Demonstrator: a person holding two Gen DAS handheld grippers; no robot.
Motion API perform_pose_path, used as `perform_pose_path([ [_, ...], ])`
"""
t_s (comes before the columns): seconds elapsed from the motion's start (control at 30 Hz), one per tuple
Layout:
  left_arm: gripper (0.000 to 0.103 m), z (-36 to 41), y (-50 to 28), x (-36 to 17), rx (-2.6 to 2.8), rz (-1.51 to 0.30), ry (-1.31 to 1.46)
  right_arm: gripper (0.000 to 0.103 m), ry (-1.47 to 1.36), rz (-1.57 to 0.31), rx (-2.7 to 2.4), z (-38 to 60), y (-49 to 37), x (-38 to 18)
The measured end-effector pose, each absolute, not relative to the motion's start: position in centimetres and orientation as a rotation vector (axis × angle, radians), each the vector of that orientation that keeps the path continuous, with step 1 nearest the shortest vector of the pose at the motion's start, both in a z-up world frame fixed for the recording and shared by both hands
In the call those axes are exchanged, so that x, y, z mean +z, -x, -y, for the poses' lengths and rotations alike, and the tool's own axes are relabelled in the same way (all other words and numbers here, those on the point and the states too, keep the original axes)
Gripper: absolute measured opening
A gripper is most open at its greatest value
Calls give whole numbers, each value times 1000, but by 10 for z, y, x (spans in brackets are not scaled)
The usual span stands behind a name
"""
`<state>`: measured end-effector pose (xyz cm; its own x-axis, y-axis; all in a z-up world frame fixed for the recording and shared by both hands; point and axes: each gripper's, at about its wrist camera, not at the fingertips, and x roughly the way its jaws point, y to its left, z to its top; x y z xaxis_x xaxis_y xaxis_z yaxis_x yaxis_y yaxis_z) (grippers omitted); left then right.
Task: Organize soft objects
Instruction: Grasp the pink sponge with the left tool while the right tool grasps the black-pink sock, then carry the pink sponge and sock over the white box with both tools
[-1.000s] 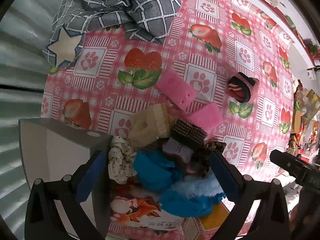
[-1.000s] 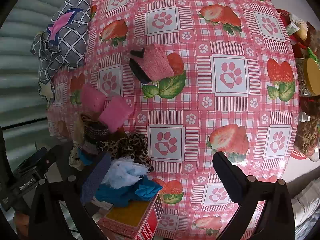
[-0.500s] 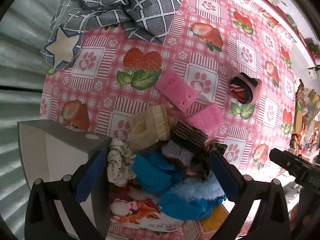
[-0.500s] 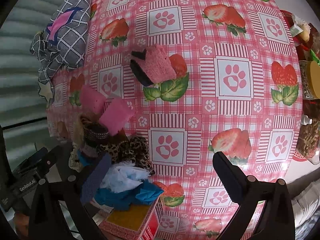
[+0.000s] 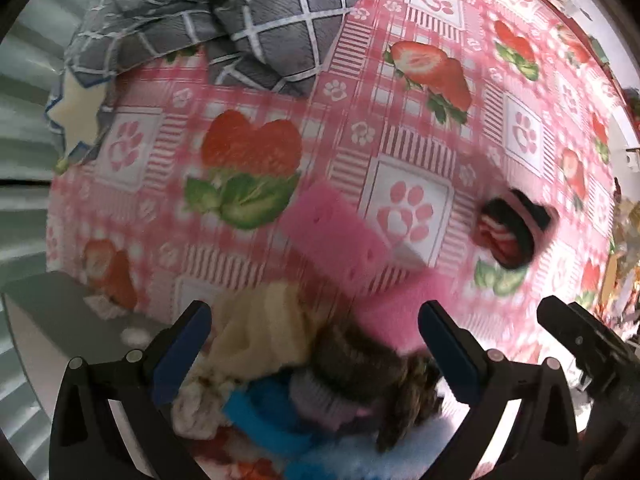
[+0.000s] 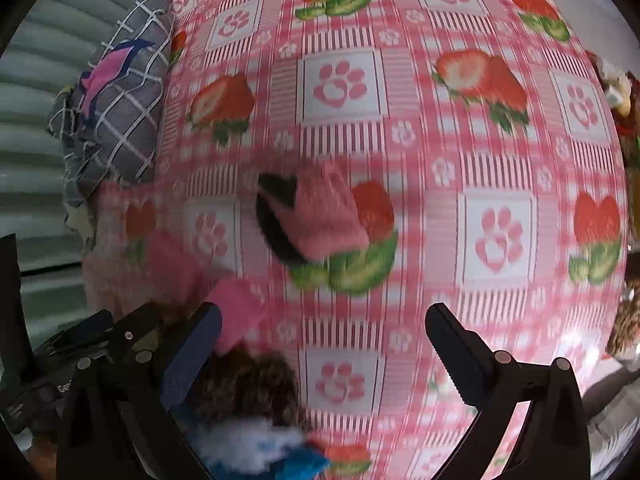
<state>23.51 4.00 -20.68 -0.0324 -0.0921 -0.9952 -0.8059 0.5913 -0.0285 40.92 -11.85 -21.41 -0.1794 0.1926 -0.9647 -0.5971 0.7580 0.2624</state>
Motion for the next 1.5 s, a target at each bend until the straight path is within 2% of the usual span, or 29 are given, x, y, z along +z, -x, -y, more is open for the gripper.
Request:
perform_pose_path([
  [0.37,103,-48,-259,-250,742,-1569,794,102,457,-1508,722,66,-425,-250],
  [0.43,103,-47,-260,-257,749,-1585,785,92,466,-1510,728,64,-425,-255],
  [0.47,103,-45,-266,-262,745,-1600,785,70,467,-1513,731,64,-425,-256],
  [0.5,103,-45,-268,-267,748,-1612,784,58,465,-1525,742,64,-425,-258],
  [0.53,103,-45,-268,-270,752,-1618,784,58,467,-1527,745,62,-424,-259],
  [0.57,102,-45,-269,-274,758,-1624,787,51,471,-1523,758,63,-423,-258],
  [0.6,97,-46,-269,-276,771,-1626,783,48,471,-1518,774,64,-423,-256],
  [0.7,91,-46,-267,-282,746,-1611,790,47,449,-1510,799,73,-425,-247],
  [0.8,68,-42,-279,-281,668,-1583,810,47,373,-1512,828,91,-428,-231],
  [1.03,67,-26,-291,-247,621,-1443,694,48,288,-1496,837,136,-426,-187],
  [1.3,67,32,-296,-166,508,-1328,460,48,156,-1560,775,198,-415,-165],
  [1.5,67,83,-271,-110,411,-1279,394,48,84,-1623,742,248,-396,-153],
])
